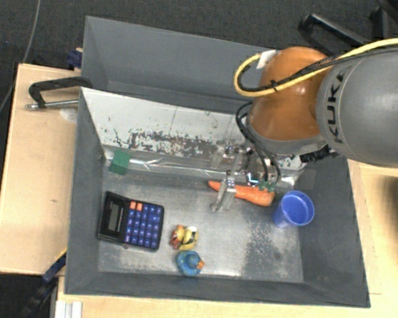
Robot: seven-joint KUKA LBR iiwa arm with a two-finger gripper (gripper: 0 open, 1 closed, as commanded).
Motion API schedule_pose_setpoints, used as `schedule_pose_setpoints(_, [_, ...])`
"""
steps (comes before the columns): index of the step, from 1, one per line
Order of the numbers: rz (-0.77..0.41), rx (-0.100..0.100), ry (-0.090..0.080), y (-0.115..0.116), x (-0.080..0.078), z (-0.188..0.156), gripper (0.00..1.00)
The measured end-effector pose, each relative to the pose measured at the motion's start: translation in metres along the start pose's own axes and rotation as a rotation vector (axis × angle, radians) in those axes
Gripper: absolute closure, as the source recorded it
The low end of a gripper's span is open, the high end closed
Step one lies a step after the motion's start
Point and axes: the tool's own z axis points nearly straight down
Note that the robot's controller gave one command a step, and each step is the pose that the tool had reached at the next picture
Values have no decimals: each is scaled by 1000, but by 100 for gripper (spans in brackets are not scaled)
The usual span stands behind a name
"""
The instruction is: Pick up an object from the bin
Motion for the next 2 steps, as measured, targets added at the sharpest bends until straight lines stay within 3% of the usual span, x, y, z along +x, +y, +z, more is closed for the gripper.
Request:
schedule_pose_setpoints(1, [1, 0, -8, 0, -2, -5, 0])
schedule_pose_setpoints(2, [15, -2, -6, -47, 3, 29, 0])
